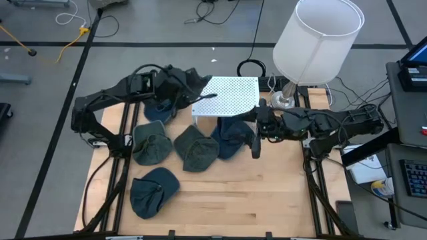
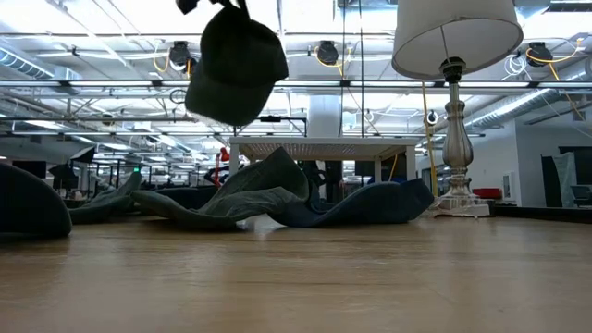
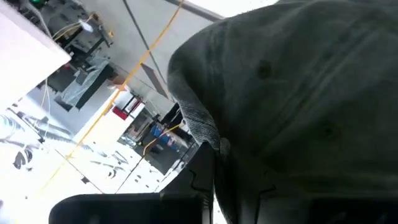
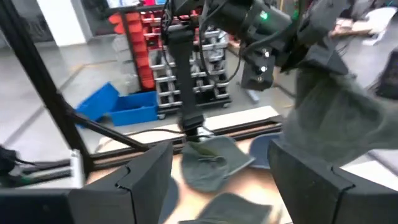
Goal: Pick & Place hat
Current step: Put the bottom right gray cap on the shelf
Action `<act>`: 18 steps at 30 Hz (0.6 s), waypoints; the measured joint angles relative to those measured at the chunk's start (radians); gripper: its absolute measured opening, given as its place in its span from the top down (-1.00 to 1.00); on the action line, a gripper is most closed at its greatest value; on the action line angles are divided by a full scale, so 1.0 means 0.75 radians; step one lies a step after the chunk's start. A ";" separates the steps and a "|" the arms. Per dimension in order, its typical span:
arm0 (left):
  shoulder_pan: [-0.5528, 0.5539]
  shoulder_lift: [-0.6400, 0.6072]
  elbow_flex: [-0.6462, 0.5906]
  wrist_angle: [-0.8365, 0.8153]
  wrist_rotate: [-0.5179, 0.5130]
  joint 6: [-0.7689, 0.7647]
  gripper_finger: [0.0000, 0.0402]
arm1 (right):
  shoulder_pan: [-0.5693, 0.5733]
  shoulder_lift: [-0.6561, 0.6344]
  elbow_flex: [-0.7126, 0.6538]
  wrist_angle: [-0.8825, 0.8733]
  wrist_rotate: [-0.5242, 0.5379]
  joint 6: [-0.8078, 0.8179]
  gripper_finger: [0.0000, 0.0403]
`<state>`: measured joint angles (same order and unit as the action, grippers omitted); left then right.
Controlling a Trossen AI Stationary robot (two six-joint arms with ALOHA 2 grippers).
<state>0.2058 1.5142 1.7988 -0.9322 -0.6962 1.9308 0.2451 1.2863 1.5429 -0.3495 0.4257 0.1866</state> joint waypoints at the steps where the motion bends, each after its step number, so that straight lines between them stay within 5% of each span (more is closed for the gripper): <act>1: 0.008 0.003 -0.001 -0.005 0.017 0.009 0.89 | 0.001 -0.002 0.000 0.003 0.024 -0.026 -0.27; 10: 0.052 0.065 -0.004 0.012 0.262 0.071 0.89 | 0.000 -0.034 0.001 0.051 0.305 -0.168 -0.26; 18: 0.087 0.169 -0.005 0.022 0.377 0.145 0.89 | 0.001 -0.045 0.001 0.051 0.305 -0.169 -0.26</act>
<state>0.2712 1.6413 1.7954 -0.9160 -0.4137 2.0398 0.2460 1.2526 1.5433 -0.3115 0.6547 0.0601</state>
